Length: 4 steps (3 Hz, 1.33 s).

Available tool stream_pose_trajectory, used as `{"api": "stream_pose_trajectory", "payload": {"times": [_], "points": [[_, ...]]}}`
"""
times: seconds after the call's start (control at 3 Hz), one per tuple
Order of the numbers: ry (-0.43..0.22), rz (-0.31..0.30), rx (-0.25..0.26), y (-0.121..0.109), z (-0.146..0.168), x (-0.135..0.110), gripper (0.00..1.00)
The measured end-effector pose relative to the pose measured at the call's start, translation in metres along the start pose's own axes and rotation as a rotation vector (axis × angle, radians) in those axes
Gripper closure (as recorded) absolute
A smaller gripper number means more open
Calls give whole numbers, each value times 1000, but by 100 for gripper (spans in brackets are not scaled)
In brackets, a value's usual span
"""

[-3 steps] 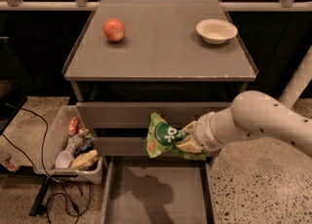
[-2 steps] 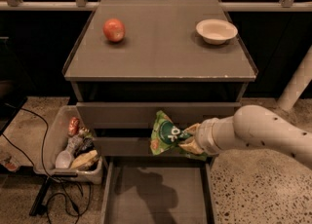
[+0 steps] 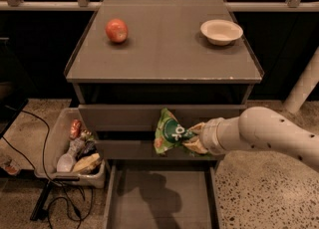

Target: Place green rice chip bag into bottom drawer

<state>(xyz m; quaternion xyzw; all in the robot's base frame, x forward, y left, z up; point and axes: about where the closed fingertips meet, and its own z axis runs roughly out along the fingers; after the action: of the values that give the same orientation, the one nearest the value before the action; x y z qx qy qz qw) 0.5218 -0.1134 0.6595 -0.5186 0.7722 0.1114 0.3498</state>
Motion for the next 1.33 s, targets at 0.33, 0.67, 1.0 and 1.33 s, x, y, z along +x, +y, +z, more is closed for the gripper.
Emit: {"api": "stream_pose_trajectory", "payload": {"times": [0.33, 0.67, 1.0, 1.33], "points": [[16, 15, -23, 6, 17, 5, 100], [53, 69, -69, 21, 64, 35, 100], [68, 108, -97, 39, 119, 74, 100], [70, 125, -86, 57, 161, 112, 100]]}}
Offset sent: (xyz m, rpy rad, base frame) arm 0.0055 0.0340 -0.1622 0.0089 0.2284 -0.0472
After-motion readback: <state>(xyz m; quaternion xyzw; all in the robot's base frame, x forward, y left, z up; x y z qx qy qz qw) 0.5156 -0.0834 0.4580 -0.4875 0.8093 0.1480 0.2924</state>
